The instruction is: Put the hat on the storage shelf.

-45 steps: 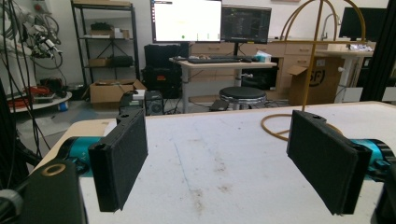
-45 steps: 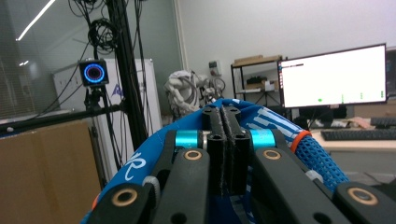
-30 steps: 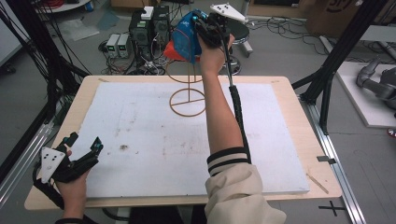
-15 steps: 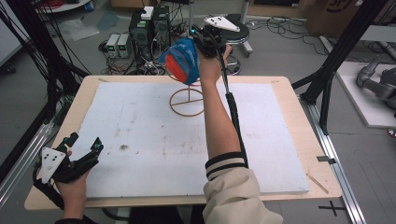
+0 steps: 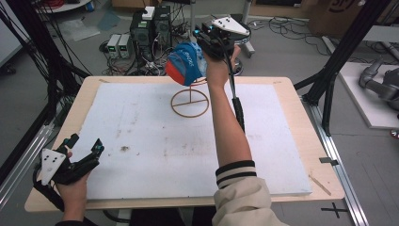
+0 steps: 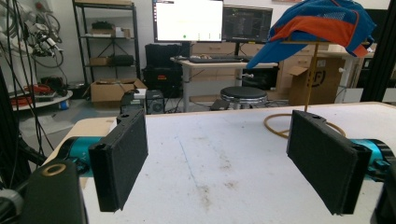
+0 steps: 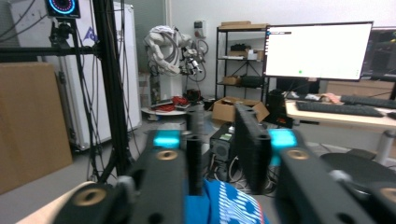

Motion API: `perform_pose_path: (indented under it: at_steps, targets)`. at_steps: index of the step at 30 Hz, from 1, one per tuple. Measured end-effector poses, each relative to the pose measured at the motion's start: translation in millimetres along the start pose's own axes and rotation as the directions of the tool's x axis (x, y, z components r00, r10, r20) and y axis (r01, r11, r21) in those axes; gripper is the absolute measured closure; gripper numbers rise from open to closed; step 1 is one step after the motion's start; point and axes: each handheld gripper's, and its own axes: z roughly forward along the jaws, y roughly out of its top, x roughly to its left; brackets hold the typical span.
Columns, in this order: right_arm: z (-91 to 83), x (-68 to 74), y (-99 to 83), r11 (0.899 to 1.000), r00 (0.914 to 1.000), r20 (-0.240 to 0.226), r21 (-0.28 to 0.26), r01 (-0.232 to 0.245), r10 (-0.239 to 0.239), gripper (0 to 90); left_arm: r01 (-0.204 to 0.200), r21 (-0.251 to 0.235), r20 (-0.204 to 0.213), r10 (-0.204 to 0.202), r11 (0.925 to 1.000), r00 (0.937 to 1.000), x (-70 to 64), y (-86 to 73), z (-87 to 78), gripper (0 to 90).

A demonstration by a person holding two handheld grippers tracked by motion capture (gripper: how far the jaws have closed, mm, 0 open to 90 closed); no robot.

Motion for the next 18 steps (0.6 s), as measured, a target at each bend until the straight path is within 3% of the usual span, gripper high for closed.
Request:
perform_pose_path:
  at_steps: [3,6,12,18]
  targets:
    - [-6.1,2.2,3.2,0.999,0.9993,0.016,0.008,0.034,-0.034,44.2,0.0,0.002,0.0,0.0,1.0,1.0,-1.0,-0.1,0.0,20.7]
    - [-14.4,6.3,9.0,0.997,0.9973,0.01,-0.008,0.072,-0.072,32.1,-0.001,-0.002,0.002,0.001,1.0,1.0,-1.8,0.3,0.0,20.6]
    - [-37.7,12.0,19.1,0.997,0.9973,-0.022,-0.033,0.069,-0.069,16.1,0.002,0.001,0.005,-0.002,1.0,1.0,-1.2,0.6,-0.1,20.3]
    - [-64.4,7.2,11.8,0.994,0.9944,0.001,-0.026,0.106,-0.106,11.8,0.009,-0.004,0.01,-0.009,1.0,0.9999,0.2,1.4,0.8,20.2]
